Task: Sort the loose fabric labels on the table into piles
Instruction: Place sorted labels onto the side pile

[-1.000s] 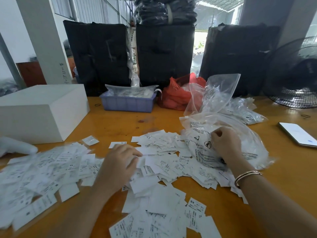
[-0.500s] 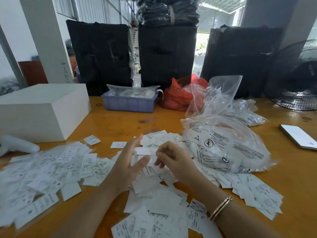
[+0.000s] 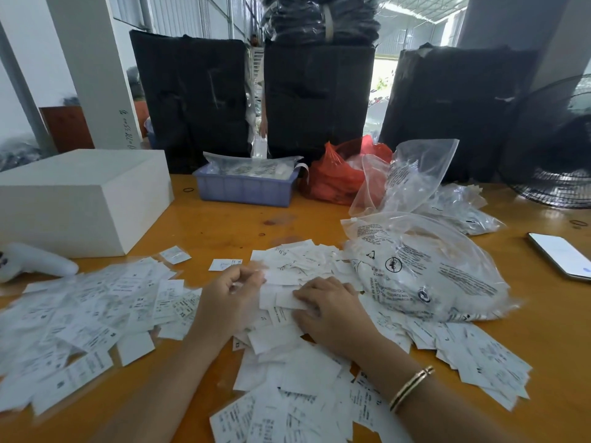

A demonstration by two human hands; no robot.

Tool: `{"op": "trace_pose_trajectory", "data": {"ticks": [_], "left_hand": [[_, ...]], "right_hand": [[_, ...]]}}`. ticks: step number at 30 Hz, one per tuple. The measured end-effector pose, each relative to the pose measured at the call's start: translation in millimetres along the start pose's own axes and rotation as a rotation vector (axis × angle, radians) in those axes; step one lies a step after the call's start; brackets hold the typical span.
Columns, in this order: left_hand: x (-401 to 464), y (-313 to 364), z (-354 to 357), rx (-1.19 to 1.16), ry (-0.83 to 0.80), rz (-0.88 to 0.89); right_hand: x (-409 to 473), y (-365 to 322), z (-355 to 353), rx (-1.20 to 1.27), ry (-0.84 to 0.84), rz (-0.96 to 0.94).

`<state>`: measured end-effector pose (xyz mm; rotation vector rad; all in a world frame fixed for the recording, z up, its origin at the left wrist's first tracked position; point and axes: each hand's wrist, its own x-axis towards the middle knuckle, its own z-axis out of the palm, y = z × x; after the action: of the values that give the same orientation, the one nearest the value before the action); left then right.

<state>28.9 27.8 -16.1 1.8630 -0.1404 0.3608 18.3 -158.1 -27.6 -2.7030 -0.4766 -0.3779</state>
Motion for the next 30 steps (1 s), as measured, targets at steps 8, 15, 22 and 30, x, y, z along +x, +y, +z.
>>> {"op": "trace_pose_trajectory", "data": {"ticks": [8, 15, 22, 30], "left_hand": [[-5, 7, 1, -0.101, -0.049, 0.009], [-3, 7, 2, -0.182, -0.068, -0.061], [-2, 4, 2, -0.178, -0.116, -0.063], [-5, 10, 2, -0.154, -0.135, -0.046]], "right_hand": [[0, -13, -1, -0.081, 0.208, -0.072], [-1, -10, -16, 1.368, 0.205, 0.39], [5, -9, -12, 1.311, 0.175, 0.333], [5, -12, -10, 0.678, 0.103, 0.143]]}}
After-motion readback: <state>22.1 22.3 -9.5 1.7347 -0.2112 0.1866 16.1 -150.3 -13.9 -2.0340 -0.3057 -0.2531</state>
